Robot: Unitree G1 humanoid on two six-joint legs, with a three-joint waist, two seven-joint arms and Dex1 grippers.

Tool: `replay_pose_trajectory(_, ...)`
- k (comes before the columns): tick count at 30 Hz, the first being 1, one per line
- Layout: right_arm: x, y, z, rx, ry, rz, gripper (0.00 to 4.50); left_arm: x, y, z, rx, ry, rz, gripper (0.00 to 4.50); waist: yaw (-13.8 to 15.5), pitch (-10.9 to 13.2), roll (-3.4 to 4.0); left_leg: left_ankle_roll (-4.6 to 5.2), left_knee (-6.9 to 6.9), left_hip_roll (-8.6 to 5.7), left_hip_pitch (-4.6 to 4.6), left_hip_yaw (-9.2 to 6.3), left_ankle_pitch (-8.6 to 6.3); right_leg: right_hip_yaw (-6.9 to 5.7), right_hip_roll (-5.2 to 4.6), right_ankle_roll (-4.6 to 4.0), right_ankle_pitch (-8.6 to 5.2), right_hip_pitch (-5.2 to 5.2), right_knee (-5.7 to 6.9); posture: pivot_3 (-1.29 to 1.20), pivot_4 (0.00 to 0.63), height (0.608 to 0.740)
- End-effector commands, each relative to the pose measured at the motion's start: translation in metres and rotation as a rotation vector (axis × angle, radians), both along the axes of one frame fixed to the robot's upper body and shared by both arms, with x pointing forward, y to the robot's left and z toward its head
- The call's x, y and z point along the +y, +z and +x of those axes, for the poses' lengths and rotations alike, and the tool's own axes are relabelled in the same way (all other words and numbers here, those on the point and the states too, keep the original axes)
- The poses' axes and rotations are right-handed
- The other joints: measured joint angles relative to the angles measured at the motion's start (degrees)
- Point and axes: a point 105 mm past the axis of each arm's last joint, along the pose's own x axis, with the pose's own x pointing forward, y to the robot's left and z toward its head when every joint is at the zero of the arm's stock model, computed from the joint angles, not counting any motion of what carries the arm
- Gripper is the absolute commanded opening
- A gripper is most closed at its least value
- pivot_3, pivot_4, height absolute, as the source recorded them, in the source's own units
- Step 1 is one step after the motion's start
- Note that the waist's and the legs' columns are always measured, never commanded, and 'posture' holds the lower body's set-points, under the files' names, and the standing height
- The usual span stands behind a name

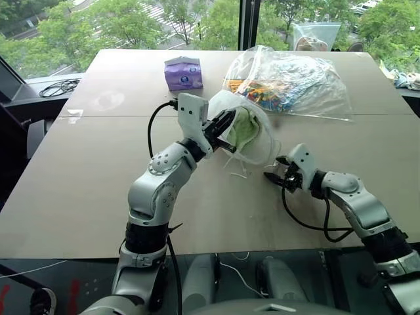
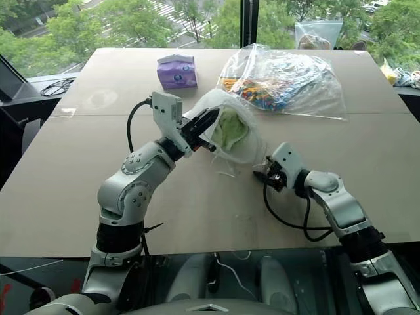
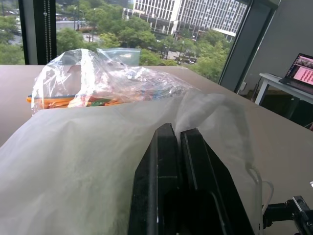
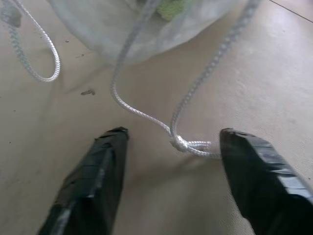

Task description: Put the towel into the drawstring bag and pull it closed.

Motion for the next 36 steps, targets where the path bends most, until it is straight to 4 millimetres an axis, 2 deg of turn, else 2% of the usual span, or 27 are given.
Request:
replay_pose_trajectory(1, 0.003, 0.006, 0.003, -0.028, 0.020, -0.001, 1.29, 0.001, 0.012, -0.005, -0.053, 0.001, -0.001, 0.00, 0.0, 0.0, 0.00, 0.00, 0.00, 0.00, 0.01, -0.01, 0.00, -0.01, 0.00, 0.00, 0.00, 0.00, 0.04, 0.00, 0.150, 0.740)
replay_pose_trajectory(4, 0.003, 0.005, 0.003, -0.024, 0.018, 0.006, 0.05, 0.001, 0.012, -0.006, -0.053, 0.003, 0.000, 0.00, 0.0, 0.0, 0.00, 0.00, 0.01, 0.00, 0.04, -0.01, 0.00, -0.01, 0.00, 0.00, 0.00, 0.00, 0.13, 0.00, 0.150, 0.740)
replay_pose_trajectory(10, -0.010, 0.010, 0.008, -0.029, -0.029, 0.006, 0.05, 0.000, 0.011, -0.007, -0.045, -0.008, -0.008, 0.00, 0.1, 0.0, 0.00, -0.01, 0.07, 0.01, 0.08, 0.00, 0.00, 0.01, -0.01, -0.01, 0.00, 0.00, 0.24, 0.00, 0.150, 0.740)
replay_pose_trajectory(16, -0.054, 0.036, 0.039, -0.111, -0.281, 0.047, 0.05, -0.011, 0.015, -0.024, -0.035, -0.155, -0.078, 0.00, 0.0, 0.0, 0.00, -0.01, 0.08, 0.00, 0.08, 0.04, 0.00, 0.04, -0.05, -0.01, 0.00, 0.00, 0.23, 0.00, 0.150, 0.740)
replay_pose_trajectory(17, -0.058, 0.039, 0.041, -0.118, -0.307, 0.049, 0.00, -0.012, 0.016, -0.026, -0.034, -0.170, -0.081, 0.64, 0.0, 0.0, 0.01, -0.01, 0.08, 0.00, 0.08, 0.04, 0.00, 0.03, -0.04, -0.01, 0.00, 0.00, 0.23, 0.00, 0.150, 0.740)
replay_pose_trajectory(19, -0.060, 0.042, 0.042, -0.118, -0.318, 0.068, 0.00, -0.010, 0.014, -0.024, -0.034, -0.139, -0.051, 1.31, 0.0, 0.0, 0.01, -0.01, 0.07, 0.01, 0.08, 0.02, 0.00, 0.02, -0.03, -0.02, 0.00, 0.00, 0.23, 0.00, 0.150, 0.740)
replay_pose_trajectory(21, -0.059, 0.044, 0.041, -0.116, -0.315, 0.082, 0.00, -0.008, 0.011, -0.021, -0.039, -0.104, -0.004, 2.20, 0.0, 0.0, 0.01, -0.01, 0.07, 0.00, 0.09, 0.01, 0.00, 0.02, 0.01, -0.02, -0.01, 0.00, 0.24, 0.00, 0.150, 0.740)
replay_pose_trajectory(23, -0.055, 0.043, 0.038, -0.111, -0.304, 0.081, 0.00, -0.008, 0.007, -0.034, -0.043, -0.199, 0.065, 3.18, -0.3, 0.0, 0.01, -0.01, 0.06, -0.01, 0.09, 0.02, 0.00, 0.04, 0.03, -0.02, -0.01, 0.00, 0.24, 0.00, 0.150, 0.740)
replay_pose_trajectory(26, -0.052, 0.041, 0.037, -0.104, -0.302, 0.085, 0.00, 0.001, 0.000, -0.062, 0.001, -0.375, 0.132, 3.18, -0.5, 0.0, 0.05, -0.01, 0.01, 0.06, 0.10, 0.05, 0.00, 0.09, 0.05, -0.03, -0.01, -0.02, 0.24, 0.00, 0.150, 0.740)
replay_pose_trajectory(31, -0.052, 0.041, 0.038, -0.103, -0.310, 0.094, 0.00, 0.048, -0.035, -0.091, 0.157, -0.435, 0.311, 3.18, -0.6, 0.1, 0.12, -0.02, -0.03, 0.09, 0.17, 0.09, -0.01, 0.07, -0.05, -0.07, -0.03, -0.02, 0.23, 0.00, 0.150, 0.740)
replay_pose_trajectory(33, -0.052, 0.041, 0.039, -0.101, -0.308, 0.094, 0.00, 0.067, -0.047, -0.087, 0.189, -0.365, 0.371, 3.18, -0.5, 0.1, 0.15, -0.02, -0.07, 0.10, 0.27, 0.16, -0.01, 0.10, -0.12, -0.24, -0.13, -0.01, 0.23, 0.00, 0.150, 0.740)
replay_pose_trajectory(36, -0.052, 0.041, 0.039, -0.099, -0.302, 0.091, 0.00, 0.081, -0.061, -0.076, 0.188, -0.265, 0.433, 3.18, 0.1, 0.1, 0.17, -0.05, -0.07, 0.09, 0.31, 0.15, -0.02, 0.01, -0.49, -0.29, -0.14, 0.00, 0.22, 0.00, 0.150, 0.740)
